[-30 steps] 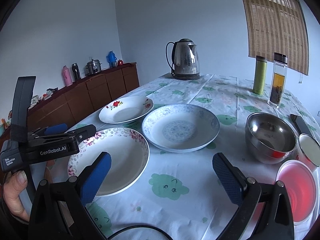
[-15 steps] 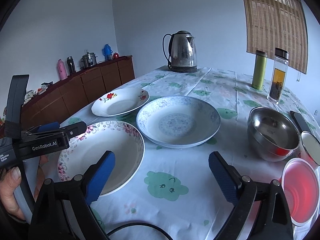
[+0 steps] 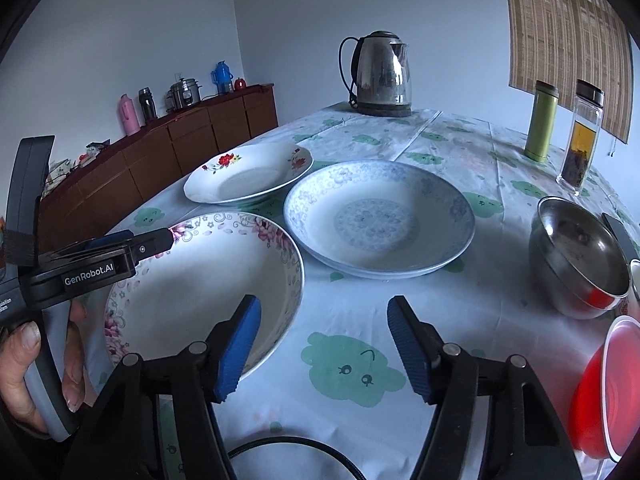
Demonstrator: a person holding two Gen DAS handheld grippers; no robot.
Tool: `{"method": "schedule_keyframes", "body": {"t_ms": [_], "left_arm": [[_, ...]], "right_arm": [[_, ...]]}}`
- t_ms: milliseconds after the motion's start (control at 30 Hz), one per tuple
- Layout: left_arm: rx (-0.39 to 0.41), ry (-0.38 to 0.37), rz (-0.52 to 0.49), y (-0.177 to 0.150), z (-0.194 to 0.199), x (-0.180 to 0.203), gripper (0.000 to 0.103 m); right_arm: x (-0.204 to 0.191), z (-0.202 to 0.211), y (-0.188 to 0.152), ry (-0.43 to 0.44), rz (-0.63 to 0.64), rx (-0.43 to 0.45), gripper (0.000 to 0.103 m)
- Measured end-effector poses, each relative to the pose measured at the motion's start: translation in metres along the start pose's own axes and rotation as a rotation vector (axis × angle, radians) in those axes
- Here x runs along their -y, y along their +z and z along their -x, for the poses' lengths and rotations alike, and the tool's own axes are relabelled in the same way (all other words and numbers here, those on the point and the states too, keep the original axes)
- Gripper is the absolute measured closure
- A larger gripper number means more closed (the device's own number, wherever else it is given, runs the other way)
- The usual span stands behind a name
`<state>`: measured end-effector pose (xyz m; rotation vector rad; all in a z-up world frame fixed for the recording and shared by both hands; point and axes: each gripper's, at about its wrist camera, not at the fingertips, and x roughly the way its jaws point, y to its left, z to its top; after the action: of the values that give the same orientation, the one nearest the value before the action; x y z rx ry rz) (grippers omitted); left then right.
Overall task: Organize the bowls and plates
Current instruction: 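Close both tools on the floral plate rim and lift it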
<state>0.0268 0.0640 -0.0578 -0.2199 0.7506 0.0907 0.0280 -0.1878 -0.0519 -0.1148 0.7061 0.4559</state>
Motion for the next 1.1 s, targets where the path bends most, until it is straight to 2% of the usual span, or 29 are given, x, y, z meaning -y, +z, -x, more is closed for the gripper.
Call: {"method": "schedule_keyframes", "body": {"t_ms": [67,133,300,400,667,867,900,1100], "left_arm": [[-0.010,-0.003,0.000,-0.001,-0.003,0.000,0.050],[-0.022,-0.007,0.000,-0.003,-0.006,0.000,0.054],[-0.039,-0.020,-0.012,-0.006,-0.010,0.003,0.058],[-0.054,-0.023,-0.020,-0.009,-0.013,0.004,0.065],[-0.049,-0.015,-0.030,-0.007,-0.011,0.005,0.069],[-0.043,-0.003,-0.050,-0.007,-0.012,0.008,0.072],[-0.043,-0.003,-0.050,-0.007,-0.011,0.008,0.072],[-0.037,0.003,-0.054,-0.008,-0.011,0.010,0.074]], "right_arm": [[-0.001,-0.003,0.000,0.002,0.003,-0.010,0.036],[-0.001,-0.007,0.001,0.007,0.007,-0.018,0.037],[-0.003,-0.014,0.001,0.029,0.010,-0.046,0.042],[-0.004,-0.019,0.001,0.042,0.011,-0.062,0.048],[-0.011,-0.029,0.001,0.071,0.037,-0.095,0.061],[-0.017,-0.037,0.000,0.092,0.072,-0.140,0.067],[-0.019,-0.037,-0.001,0.097,0.082,-0.140,0.073],[-0.024,-0.035,-0.001,0.087,0.092,-0.133,0.074]]}}
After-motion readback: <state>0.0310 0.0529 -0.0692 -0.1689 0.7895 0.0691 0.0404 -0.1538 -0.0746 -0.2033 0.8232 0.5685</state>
